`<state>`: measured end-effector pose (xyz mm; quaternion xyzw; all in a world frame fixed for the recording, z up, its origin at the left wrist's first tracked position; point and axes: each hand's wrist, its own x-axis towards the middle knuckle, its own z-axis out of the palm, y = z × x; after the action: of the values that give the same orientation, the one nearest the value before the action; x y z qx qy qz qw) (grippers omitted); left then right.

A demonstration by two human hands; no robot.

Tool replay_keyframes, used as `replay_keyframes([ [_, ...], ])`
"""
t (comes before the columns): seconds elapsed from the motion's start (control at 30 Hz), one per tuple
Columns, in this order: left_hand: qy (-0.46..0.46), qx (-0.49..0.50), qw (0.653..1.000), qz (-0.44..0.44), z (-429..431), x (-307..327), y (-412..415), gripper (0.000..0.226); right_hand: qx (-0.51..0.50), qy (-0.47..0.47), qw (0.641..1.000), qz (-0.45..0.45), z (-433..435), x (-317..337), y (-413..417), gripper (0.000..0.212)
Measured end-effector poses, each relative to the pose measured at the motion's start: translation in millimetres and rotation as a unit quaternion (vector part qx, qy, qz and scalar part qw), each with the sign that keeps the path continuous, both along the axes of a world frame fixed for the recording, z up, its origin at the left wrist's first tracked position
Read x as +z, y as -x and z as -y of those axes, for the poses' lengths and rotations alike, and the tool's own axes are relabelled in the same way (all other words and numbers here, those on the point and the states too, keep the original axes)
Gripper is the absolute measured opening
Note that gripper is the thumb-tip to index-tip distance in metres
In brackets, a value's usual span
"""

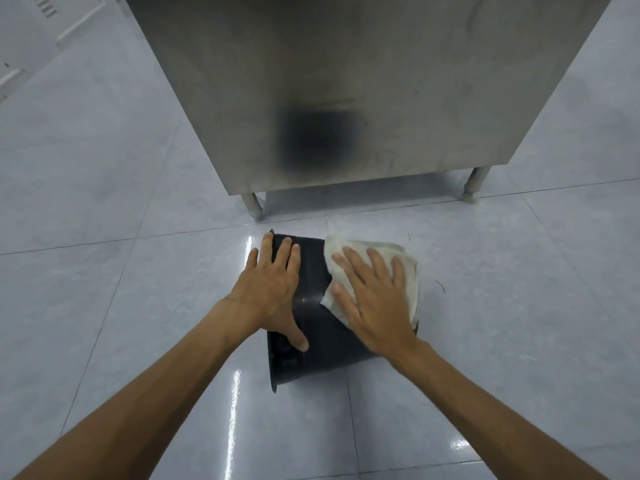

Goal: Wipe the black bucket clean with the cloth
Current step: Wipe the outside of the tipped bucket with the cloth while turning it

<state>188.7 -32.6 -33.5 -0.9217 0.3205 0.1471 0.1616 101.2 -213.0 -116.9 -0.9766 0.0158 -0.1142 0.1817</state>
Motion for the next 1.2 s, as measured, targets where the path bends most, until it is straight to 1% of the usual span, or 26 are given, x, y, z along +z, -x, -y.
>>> replay_keyframes([
  [0.1,-0.013,-0.019,1.000,-0.016,2.0,5.0,-10.5,0.158,0.050,0.024,0.997,0.047,-11.0,-11.2,23.5,0.060],
  [0.2,-0.004,-0.037,0.999,-0.017,1.7,6.8,-13.8,0.153,0.029,0.028,0.998,0.045,-5.4,-1.8,5.5,0.059],
  [0.33,-0.001,-0.031,0.999,-0.027,-2.6,4.1,-10.3,0.150,-0.018,-0.025,0.999,-0.036,-1.3,17.5,-37.6,0.063],
  [0.4,0.013,-0.014,0.999,-0.045,-4.7,4.4,-9.8,0.149,-0.032,-0.040,0.997,-0.062,1.6,24.2,-57.0,0.063],
  [0.47,0.033,-0.002,0.998,-0.061,-6.6,6.7,-11.1,0.147,-0.034,-0.058,0.994,-0.086,6.4,29.9,-72.7,0.060],
  [0.57,0.055,0.001,0.996,-0.064,-7.7,9.4,-6.3,0.142,-0.015,-0.084,0.980,-0.179,15.3,40.7,-98.0,0.069],
  [0.63,0.071,0.000,0.996,-0.046,-11.1,7.4,7.2,0.142,-0.001,-0.081,0.969,-0.234,16.4,45.6,-116.5,0.074],
  [0.7,0.070,-0.023,0.997,-0.006,-17.9,3.8,26.0,0.141,-0.003,-0.083,0.957,-0.277,15.1,46.0,-134.3,0.076],
  [0.77,0.063,-0.044,0.997,0.020,-25.4,-0.4,43.0,0.143,-0.009,-0.092,0.946,-0.312,15.1,41.0,-145.6,0.077],
  [0.83,0.063,-0.053,0.996,0.026,-32.6,-3.9,54.4,0.146,-0.001,-0.097,0.938,-0.332,15.0,34.5,-151.5,0.078],
  [1.0,0.117,-0.046,0.992,0.021,-40.7,-7.5,64.6,0.148,0.037,-0.084,0.931,-0.354,9.3,29.1,-160.2,0.079],
  [1.07,0.125,-0.031,0.991,0.030,-40.4,-9.7,65.1,0.147,0.046,-0.080,0.939,-0.331,7.9,29.0,-156.4,0.076],
  [1.2,0.102,-0.022,0.994,0.028,-42.7,-8.1,49.1,0.148,0.057,-0.074,0.961,-0.259,2.9,32.9,-132.9,0.066],
])
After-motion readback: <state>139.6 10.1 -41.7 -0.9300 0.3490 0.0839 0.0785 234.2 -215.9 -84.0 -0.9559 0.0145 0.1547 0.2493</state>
